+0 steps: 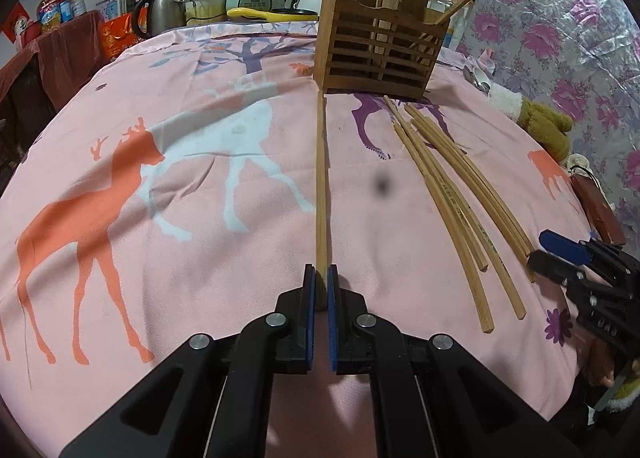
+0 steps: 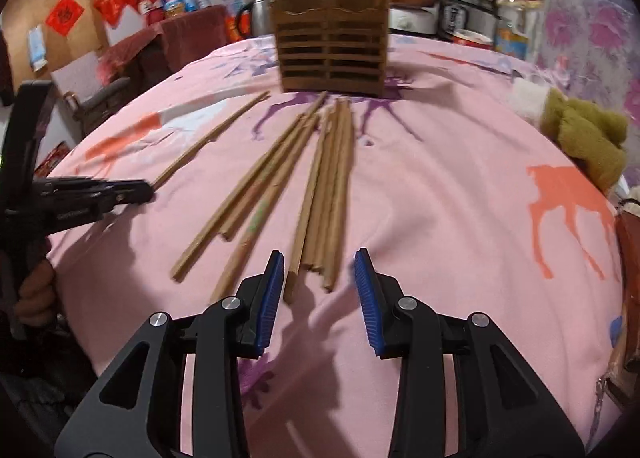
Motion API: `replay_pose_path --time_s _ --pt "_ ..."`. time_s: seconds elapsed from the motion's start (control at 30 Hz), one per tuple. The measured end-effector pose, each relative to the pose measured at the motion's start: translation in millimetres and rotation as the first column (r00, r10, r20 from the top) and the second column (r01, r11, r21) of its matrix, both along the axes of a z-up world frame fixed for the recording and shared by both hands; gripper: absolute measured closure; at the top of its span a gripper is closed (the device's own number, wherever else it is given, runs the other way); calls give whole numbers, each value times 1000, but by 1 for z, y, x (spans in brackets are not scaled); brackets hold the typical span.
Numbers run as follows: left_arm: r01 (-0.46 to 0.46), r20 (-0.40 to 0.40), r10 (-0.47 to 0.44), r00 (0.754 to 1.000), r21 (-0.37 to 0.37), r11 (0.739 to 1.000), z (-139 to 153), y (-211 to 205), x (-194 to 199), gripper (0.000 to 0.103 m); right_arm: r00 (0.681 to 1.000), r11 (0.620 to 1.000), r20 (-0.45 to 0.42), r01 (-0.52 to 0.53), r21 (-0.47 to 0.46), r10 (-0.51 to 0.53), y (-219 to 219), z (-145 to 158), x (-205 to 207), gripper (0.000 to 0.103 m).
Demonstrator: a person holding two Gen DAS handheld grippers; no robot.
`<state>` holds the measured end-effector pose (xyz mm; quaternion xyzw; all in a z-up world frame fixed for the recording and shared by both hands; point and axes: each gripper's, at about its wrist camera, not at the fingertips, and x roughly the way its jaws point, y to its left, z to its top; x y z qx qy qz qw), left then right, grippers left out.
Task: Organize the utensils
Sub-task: 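Close the left tool on a chopstick while the right tool grasps another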
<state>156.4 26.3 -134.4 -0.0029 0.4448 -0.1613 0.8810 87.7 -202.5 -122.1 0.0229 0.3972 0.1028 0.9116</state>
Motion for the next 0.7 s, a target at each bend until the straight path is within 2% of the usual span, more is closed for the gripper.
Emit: replay_pose_path --time_s 0.1,0.3,0.37,0.43,0.5,0.6,0.7 --pt "-1 0 1 1000 -1 1000 0 0 0 97 1000 999 -3 26 41 -26 -9 1 0 66" --pt "-1 0 1 1000 -1 1000 0 0 0 97 1000 999 -1 -4 -46 4 5 -3 -2 77" --pt "-1 0 1 1000 -1 1000 0 0 0 97 999 996 -22 27 -81 -28 1 -7 1 79" --pt "-1 -1 1 1000 -3 1000 0 0 0 97 995 993 -22 97 -60 -99 -14 -5 4 80" --pt "-1 0 1 1000 -4 1000 0 0 0 97 989 989 12 144 -30 -144 -23 1 1 77" --pt "-2 1 2 1000 -4 1000 0 0 0 96 994 996 68 89 -28 -87 -15 8 -6 77" --pt "-2 2 2 1000 -1 1000 -1 0 0 96 997 995 61 49 -82 -44 -2 2 -5 77"
